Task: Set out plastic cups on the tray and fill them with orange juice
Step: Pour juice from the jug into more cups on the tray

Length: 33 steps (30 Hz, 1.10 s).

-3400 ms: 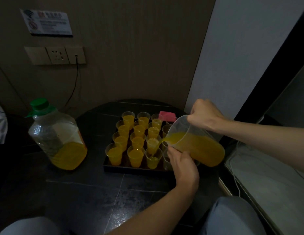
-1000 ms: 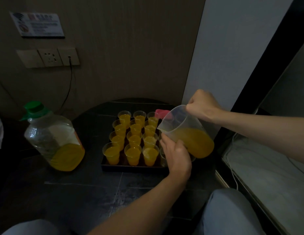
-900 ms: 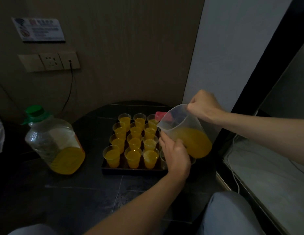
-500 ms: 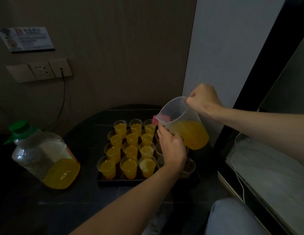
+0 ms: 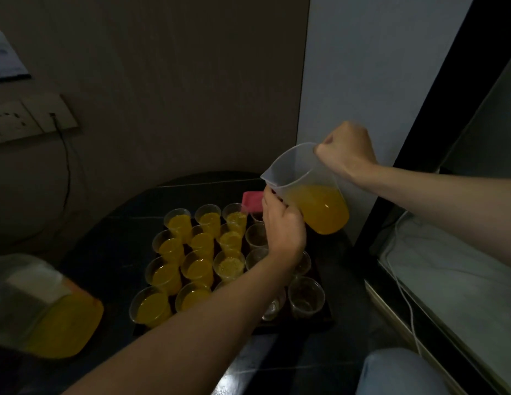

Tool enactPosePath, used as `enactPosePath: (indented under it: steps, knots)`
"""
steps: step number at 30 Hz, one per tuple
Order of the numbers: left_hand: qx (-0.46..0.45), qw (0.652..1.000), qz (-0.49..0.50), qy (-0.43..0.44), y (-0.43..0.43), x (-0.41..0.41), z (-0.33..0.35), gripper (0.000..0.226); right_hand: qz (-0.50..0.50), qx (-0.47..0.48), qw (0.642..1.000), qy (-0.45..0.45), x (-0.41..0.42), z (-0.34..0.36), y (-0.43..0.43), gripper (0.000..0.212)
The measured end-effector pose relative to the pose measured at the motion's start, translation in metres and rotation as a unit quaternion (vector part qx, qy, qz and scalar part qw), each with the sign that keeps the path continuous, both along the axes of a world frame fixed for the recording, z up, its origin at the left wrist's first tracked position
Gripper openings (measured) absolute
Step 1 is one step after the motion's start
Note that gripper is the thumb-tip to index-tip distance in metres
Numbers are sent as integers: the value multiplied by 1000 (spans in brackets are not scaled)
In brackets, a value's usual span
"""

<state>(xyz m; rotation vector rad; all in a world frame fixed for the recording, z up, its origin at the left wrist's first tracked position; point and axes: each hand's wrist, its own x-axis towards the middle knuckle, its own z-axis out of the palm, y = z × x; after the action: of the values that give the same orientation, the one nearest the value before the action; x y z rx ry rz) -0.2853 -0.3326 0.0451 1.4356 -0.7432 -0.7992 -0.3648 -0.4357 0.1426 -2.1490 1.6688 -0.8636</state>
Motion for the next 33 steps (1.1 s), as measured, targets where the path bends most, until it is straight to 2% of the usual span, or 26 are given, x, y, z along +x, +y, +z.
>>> enactPosePath:
  steps: [10, 15, 23, 33]
  knots:
    - [35, 996, -21, 74, -24, -8, -24, 63, -1, 19, 998, 55, 2, -16, -29, 38]
    - [32, 994, -19, 102, -30, -6, -33, 54, 7, 7, 996, 86, 10, -21, -30, 37]
    - [37, 982, -14, 184, -35, -9, -38, 53, 23, 10, 991, 129, 14, -24, -30, 37]
    - [53, 983, -4, 174, -33, -13, -47, 48, 33, 20, 987, 157, 17, -32, -28, 38]
